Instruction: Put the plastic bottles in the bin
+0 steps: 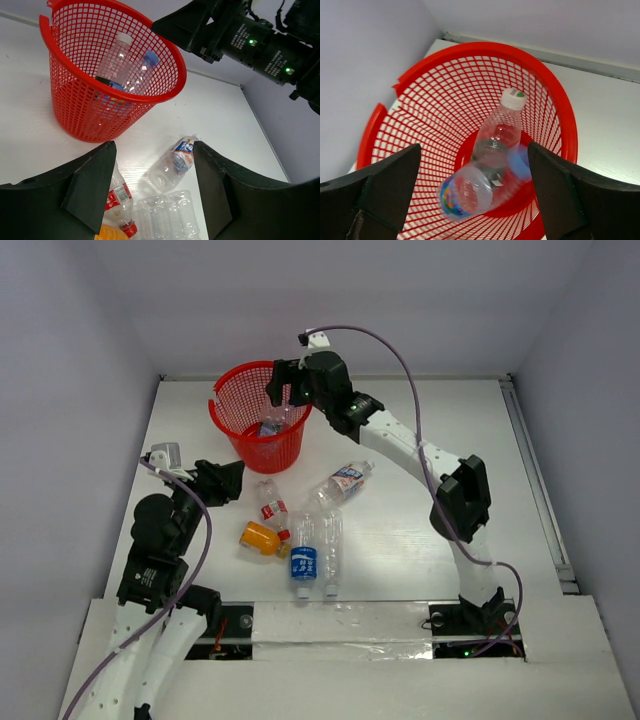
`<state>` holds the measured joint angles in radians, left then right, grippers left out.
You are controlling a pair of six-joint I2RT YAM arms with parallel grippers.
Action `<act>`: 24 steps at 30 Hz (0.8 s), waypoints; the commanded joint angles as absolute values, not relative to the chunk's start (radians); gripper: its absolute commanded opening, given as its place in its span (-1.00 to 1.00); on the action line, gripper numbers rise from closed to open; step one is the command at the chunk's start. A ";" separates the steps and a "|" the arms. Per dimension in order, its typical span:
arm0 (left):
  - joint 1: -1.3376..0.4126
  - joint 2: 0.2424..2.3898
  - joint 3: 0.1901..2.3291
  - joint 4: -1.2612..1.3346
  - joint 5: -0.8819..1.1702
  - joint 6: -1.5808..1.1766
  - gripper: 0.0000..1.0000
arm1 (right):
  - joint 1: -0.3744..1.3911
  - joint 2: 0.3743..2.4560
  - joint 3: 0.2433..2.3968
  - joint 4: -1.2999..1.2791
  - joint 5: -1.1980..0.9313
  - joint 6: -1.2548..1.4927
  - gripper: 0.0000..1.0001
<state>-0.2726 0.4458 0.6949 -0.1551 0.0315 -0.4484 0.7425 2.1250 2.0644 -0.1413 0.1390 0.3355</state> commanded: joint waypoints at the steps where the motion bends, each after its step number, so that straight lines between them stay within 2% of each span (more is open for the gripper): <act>1: -0.262 0.453 0.689 -0.118 0.051 -0.430 0.20 | 0.765 1.979 2.017 -0.057 0.133 0.324 0.83; 3: -0.262 0.453 0.687 -0.118 0.052 -0.430 0.20 | 0.790 1.927 1.945 -0.009 0.133 0.325 0.75; 6: -0.262 0.457 0.678 -0.104 0.077 -0.419 0.20 | 0.799 1.801 1.743 0.101 0.141 0.340 0.36; 7: -0.262 0.463 0.673 -0.094 0.096 -0.408 0.19 | 0.799 1.734 1.632 0.124 0.141 0.362 0.06; 9: -0.262 0.486 0.666 -0.080 0.159 -0.393 0.17 | 0.799 1.668 1.525 0.179 0.150 0.376 -0.25; 10: -0.262 0.495 0.667 -0.068 0.202 -0.382 0.14 | 0.799 1.605 1.429 0.187 0.153 0.389 -0.50; 13: -0.262 0.528 0.666 -0.043 0.250 -0.368 0.06 | 0.799 1.501 1.275 0.228 0.169 0.426 -0.85; 18: -0.262 0.583 0.669 0.038 0.340 -0.445 -0.18 | 0.799 1.245 0.926 0.281 0.100 0.524 -0.90; 21: -0.319 0.633 0.672 0.090 0.338 -0.479 -0.34 | 0.799 1.120 0.803 0.270 0.065 0.574 -0.90; 24: -0.441 0.707 0.692 0.104 0.247 -0.499 -0.62 | 0.799 1.034 0.672 0.238 0.063 0.606 -0.89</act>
<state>-0.3687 0.6521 0.6697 0.0154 0.2771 -0.4637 0.7982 1.1152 0.7437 0.2016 0.0917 0.5423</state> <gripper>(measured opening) 0.210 0.054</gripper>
